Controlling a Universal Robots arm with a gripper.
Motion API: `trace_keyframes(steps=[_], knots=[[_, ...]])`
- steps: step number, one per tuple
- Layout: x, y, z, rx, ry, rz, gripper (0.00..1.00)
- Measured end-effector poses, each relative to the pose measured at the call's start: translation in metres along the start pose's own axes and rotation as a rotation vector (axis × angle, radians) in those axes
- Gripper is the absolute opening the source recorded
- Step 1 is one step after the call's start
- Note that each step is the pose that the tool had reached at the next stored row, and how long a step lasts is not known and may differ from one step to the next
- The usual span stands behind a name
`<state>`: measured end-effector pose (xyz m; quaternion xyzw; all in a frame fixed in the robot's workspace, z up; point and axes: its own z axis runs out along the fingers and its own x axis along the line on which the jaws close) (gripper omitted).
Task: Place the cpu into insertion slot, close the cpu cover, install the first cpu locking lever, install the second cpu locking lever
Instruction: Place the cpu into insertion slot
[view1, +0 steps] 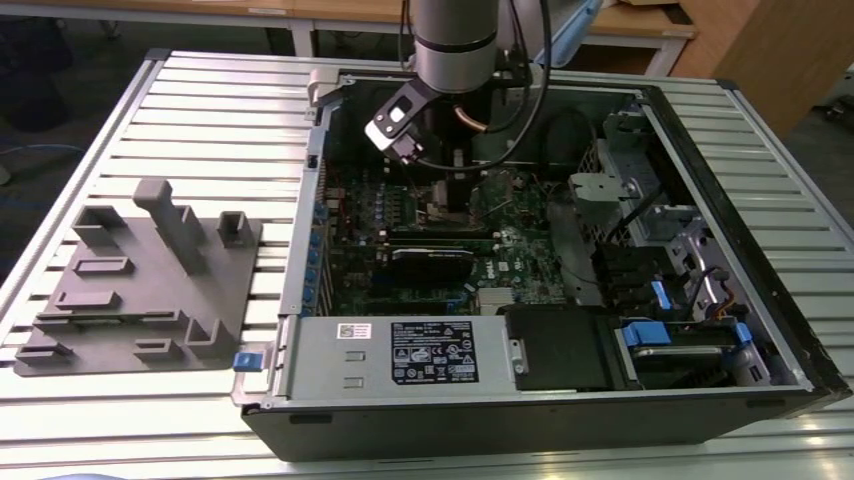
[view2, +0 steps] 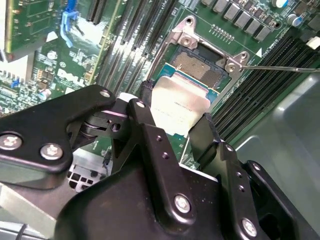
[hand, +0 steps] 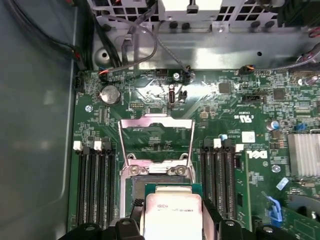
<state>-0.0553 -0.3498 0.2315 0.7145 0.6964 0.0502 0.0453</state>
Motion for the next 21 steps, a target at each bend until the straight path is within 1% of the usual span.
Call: trace_keyframes(steps=[6, 11, 17, 21], knots=[[0.0002, -0.0003, 0.0003, 0.0001, -0.0002, 0.0, 0.54], [0.0002, -0.0003, 0.0005, 0.0041, -0.0003, 0.0, 0.54], [0.0002, -0.0003, 0.0007, 0.0043, -0.0003, 0.0, 0.54], [0.0002, -0.0006, 0.0024, 0.0043, -0.0002, 0.0, 0.54]])
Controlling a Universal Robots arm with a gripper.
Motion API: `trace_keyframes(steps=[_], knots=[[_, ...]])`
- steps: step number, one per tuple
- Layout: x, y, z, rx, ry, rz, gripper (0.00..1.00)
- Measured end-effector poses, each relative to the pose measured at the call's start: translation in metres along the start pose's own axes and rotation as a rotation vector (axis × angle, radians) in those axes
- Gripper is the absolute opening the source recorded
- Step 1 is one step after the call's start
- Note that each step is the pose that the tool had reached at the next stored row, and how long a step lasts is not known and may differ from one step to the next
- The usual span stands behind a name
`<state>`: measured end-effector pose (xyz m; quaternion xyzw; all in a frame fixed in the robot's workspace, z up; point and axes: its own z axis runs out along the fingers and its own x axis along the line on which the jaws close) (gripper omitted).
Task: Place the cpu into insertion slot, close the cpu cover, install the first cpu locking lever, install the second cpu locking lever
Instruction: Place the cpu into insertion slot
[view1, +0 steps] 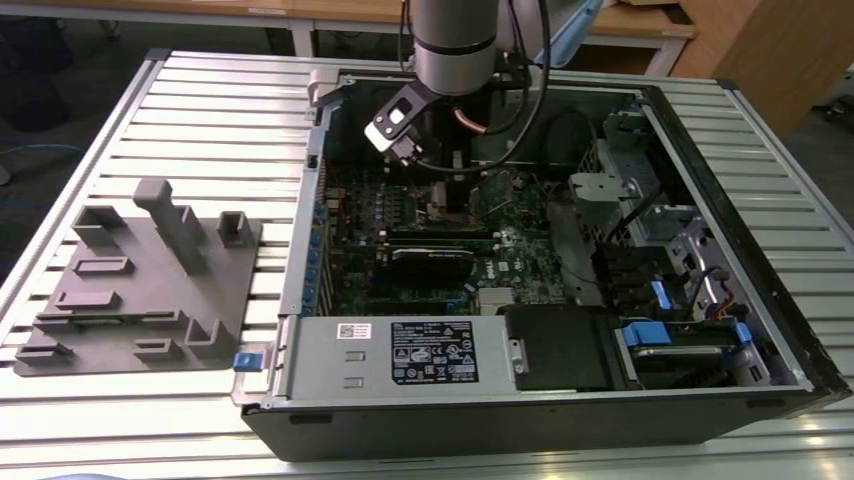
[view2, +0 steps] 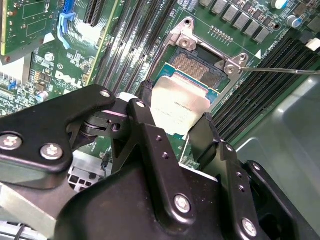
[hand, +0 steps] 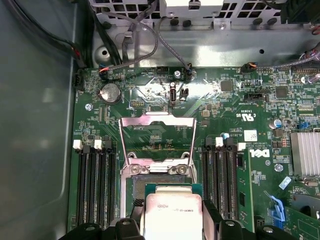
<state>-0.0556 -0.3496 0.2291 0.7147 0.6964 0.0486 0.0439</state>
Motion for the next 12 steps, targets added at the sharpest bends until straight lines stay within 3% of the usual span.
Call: trace_keyframes(steps=[12], knots=[[0.0074, -0.0032, 0.0099, 0.0001, 0.0023, 0.0, 0.54]])
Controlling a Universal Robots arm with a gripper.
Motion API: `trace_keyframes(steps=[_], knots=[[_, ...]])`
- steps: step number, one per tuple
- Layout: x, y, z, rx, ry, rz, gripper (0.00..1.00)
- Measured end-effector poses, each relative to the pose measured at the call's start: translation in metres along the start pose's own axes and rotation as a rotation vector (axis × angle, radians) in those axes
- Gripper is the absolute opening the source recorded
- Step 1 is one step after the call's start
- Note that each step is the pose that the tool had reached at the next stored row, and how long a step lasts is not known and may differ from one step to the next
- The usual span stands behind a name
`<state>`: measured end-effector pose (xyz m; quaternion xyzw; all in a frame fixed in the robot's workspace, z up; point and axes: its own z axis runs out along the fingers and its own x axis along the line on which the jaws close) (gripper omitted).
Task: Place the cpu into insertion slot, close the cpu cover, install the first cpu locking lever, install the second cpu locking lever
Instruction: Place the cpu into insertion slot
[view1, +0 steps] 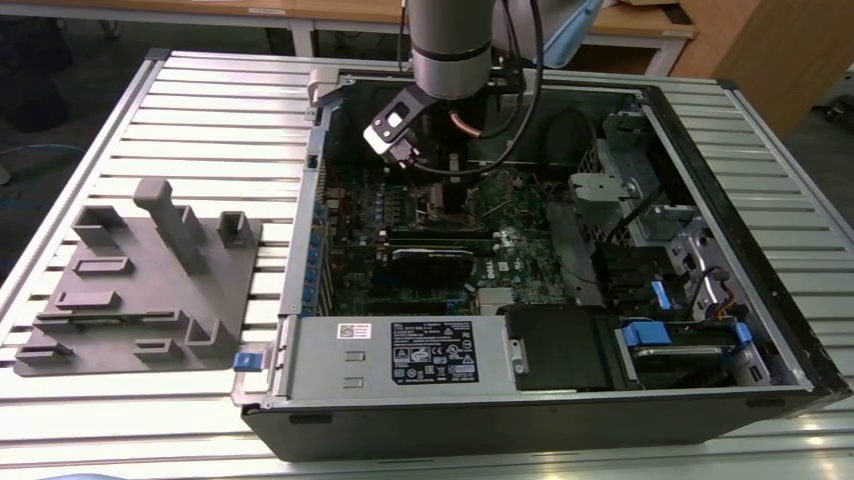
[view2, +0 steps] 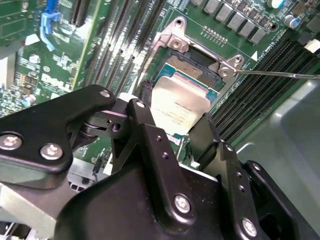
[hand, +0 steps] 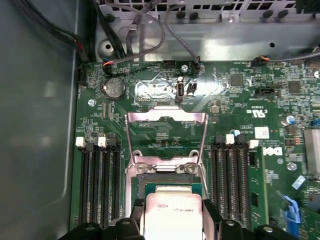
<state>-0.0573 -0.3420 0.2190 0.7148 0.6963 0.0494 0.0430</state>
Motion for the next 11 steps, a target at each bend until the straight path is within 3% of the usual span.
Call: trace_keyframes(steps=[11], knots=[[0.0053, -0.0022, 0.0158, 0.0007, 0.0003, 0.0, 0.54]])
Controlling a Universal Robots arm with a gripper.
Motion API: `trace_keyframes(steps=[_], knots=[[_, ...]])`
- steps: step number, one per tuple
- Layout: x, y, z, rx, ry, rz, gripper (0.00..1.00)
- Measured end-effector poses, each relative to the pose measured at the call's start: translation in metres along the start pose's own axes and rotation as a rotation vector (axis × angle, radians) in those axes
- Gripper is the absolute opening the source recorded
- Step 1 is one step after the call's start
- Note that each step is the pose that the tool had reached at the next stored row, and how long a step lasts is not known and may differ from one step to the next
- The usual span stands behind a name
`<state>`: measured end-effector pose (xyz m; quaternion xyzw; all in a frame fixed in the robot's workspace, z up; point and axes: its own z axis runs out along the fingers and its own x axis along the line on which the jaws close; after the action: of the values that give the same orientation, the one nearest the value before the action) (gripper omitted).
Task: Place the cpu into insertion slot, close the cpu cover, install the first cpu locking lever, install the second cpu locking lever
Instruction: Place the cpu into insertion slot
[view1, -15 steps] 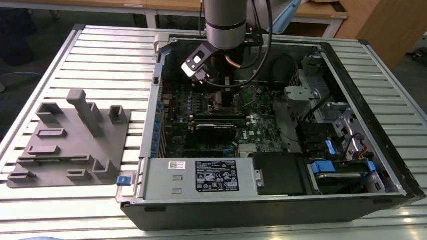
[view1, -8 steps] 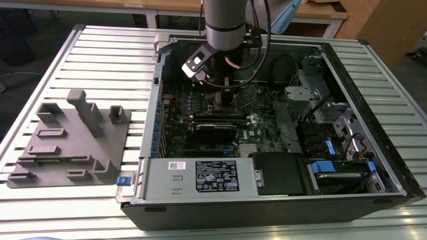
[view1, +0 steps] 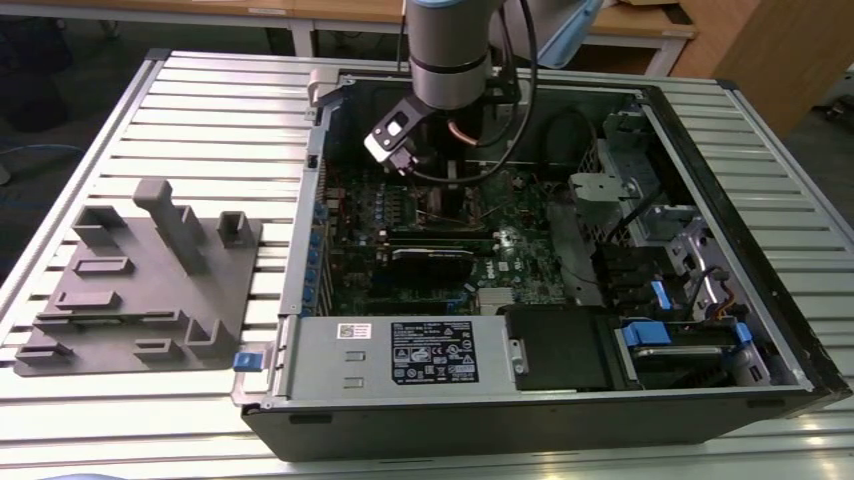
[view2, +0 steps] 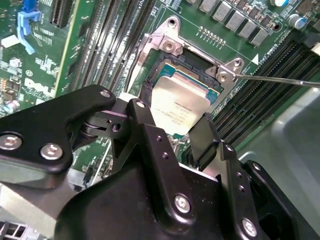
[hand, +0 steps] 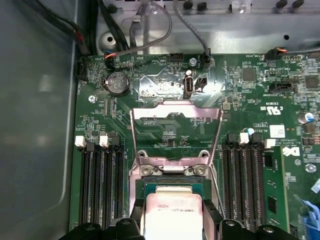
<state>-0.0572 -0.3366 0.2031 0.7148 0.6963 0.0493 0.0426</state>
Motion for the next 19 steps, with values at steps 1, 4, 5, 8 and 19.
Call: trace_keyframes(steps=[1, 4, 5, 8, 19], knots=[[0.0002, -0.0002, 0.0014, 0.0002, -0.0001, 0.0, 0.54], [0.0004, -0.0007, 0.005, 0.0006, -0.0001, 0.0, 0.54], [0.0004, -0.0007, 0.0054, 0.0006, -0.0001, 0.0, 0.54], [0.0004, -0.0009, 0.0066, 0.0006, 0.0, 0.0, 0.54], [0.0003, -0.0014, 0.0103, 0.0009, -0.0004, 0.0, 0.54]])
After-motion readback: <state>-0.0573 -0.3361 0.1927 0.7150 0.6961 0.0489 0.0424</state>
